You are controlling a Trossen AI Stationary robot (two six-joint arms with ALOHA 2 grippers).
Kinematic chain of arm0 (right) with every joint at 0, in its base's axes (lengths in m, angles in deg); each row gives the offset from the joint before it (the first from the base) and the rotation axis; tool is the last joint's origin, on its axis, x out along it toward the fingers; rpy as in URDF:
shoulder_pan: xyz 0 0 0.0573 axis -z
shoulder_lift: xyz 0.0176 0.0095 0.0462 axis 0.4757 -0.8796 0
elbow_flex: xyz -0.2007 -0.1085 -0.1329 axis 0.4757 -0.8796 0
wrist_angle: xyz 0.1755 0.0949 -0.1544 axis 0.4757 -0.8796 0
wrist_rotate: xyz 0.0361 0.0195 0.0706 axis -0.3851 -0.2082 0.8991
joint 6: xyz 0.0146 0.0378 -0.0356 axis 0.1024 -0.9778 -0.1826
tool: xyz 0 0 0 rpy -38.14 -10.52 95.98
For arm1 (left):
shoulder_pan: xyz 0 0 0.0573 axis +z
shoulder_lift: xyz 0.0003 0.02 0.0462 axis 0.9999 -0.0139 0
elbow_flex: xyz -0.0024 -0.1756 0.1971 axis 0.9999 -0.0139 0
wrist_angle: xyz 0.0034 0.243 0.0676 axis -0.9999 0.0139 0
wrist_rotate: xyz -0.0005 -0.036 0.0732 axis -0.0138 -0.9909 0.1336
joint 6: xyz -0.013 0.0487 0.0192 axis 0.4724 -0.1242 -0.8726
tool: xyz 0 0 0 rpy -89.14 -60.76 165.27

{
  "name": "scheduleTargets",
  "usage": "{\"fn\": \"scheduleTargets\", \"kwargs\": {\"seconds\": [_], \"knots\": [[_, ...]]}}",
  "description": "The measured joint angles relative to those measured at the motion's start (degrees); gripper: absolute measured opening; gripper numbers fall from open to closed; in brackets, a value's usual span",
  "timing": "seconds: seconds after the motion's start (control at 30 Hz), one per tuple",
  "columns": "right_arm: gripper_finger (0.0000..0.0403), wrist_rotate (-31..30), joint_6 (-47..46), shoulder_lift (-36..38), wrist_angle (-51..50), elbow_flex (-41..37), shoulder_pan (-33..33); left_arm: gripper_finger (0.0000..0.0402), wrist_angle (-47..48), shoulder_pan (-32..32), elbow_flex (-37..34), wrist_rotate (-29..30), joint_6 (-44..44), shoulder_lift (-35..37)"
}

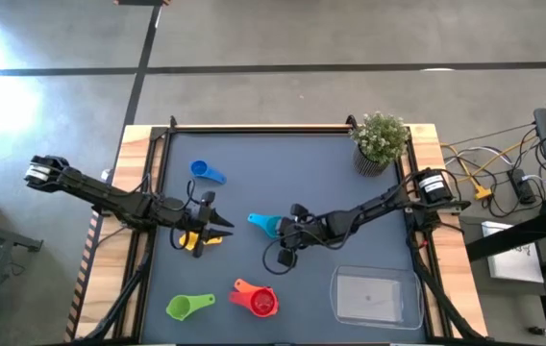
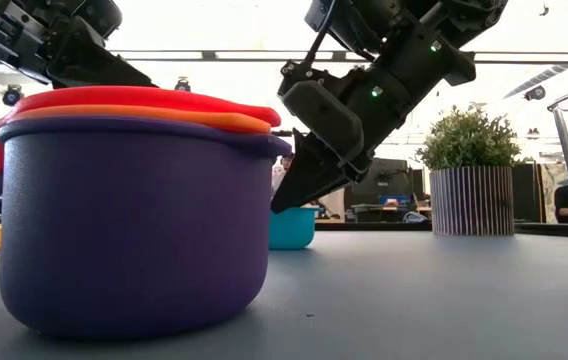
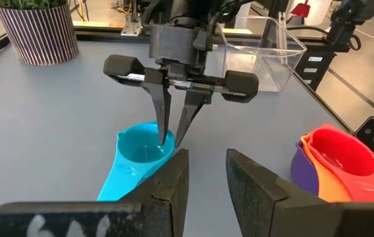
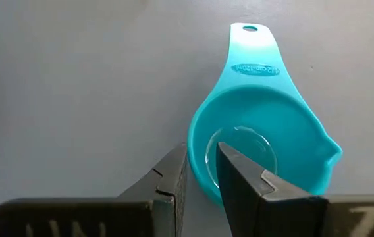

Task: Nest measuring cups in basket
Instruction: Stack the light blue measuring cup on top of the red measuring cup

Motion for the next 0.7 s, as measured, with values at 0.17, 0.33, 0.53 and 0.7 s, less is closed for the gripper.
{"fn": "scheduleTargets", "kwargs": {"seconds": [0.17,0.33,0.53,0.7], "knots": [[0.0067,0.0,-0.4,0.0,-0.1,0.0,0.0,0.0084,-0.1,0.0,0.0,0.0,0.0,0.0],[0.0042,0.0,-1.5,0.0,-2.0,0.0,0.4,0.0084,-1.0,0.0,0.0,0.0,0.0,0.0],[0.001,0.0,-1.5,0.0,-3.2,0.8,0.5,0.0084,-0.9,0.0,0.0,0.0,0.0,0.0],[0.0009,0.1,-0.8,0.0,-5.9,4.6,-1.4,0.0084,-0.8,0.0,0.0,0.0,0.0,0.0]]}}
